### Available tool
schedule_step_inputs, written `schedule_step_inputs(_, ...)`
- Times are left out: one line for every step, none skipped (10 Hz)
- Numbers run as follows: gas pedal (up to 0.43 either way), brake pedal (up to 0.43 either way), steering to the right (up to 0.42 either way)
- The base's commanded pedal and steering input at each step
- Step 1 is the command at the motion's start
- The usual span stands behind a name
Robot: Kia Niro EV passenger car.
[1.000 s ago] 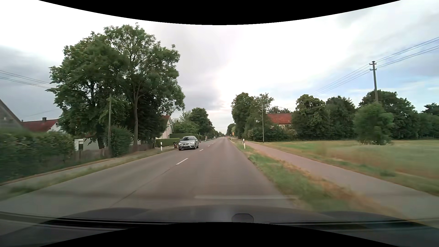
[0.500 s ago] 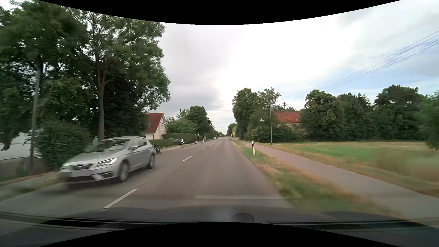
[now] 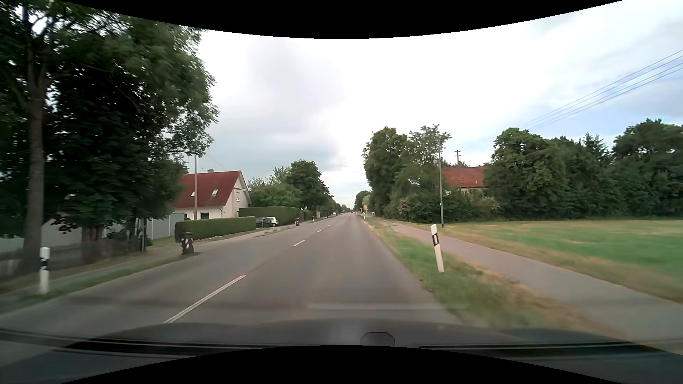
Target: Follow the waypoints while adhering to traffic rules and regulations
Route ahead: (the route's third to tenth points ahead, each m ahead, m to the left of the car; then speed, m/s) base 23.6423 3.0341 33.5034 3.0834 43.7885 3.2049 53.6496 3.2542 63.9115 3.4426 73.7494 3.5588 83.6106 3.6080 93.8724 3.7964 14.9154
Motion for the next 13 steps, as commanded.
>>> schedule_step_inputs(0.169, 0.000, -0.006)
schedule_step_inputs(0.169, 0.000, -0.006)
schedule_step_inputs(0.169, 0.000, -0.006)
schedule_step_inputs(0.169, 0.000, -0.006)
schedule_step_inputs(0.169, 0.000, -0.006)
schedule_step_inputs(0.169, 0.000, -0.006)
schedule_step_inputs(0.169, 0.000, -0.007)
schedule_step_inputs(0.169, 0.000, -0.006)
schedule_step_inputs(0.169, 0.000, -0.006)
schedule_step_inputs(0.169, 0.000, -0.007)
schedule_step_inputs(0.169, 0.000, -0.006)
schedule_step_inputs(0.169, 0.000, -0.006)
schedule_step_inputs(0.169, 0.000, -0.005)
